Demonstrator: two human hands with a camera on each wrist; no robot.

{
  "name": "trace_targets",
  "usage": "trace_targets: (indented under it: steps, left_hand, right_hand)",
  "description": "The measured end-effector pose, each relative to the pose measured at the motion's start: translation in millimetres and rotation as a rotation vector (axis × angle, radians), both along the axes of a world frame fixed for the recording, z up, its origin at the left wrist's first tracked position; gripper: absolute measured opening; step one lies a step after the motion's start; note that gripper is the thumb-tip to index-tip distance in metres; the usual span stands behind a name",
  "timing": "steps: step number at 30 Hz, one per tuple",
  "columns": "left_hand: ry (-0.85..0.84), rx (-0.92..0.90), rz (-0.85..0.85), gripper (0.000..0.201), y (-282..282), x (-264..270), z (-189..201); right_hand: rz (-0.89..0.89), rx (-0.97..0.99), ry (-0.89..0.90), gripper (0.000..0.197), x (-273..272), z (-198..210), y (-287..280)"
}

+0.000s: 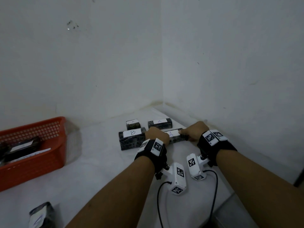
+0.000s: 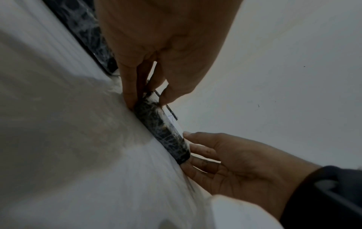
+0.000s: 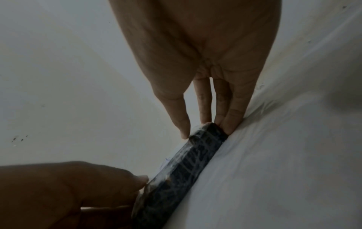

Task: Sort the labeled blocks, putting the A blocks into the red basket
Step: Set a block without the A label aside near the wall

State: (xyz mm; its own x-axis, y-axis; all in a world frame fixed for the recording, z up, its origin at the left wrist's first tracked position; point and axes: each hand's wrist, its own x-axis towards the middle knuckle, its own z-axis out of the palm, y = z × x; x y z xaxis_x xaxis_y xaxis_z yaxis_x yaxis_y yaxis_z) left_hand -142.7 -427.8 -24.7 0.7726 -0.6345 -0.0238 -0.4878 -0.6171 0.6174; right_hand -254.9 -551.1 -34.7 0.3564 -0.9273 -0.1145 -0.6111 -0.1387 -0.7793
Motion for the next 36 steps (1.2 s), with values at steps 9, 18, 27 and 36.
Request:
trace_targets:
  steps: [9,18,27,36]
  left_hand:
    - [0.011,0.032,-0.039,0.041,1,5,4]
    - [0.037,0.017,-0.084,0.033,16,4,19]
    - [0.033,-0.068,-0.178,0.019,84,19,51]
    - [-0.095,0.07,-0.131,0.033,255,76,73]
  right_hand:
    - [0.035,0.009,0.01,0.043,4,-2,-5]
    - [0.037,-0.03,-0.024,0.039,-10,16,11]
    - [0.168,-0.115,-0.232,0.016,-8,48,89]
    - [0.52,0.035,-0.309,0.036,35,50,221]
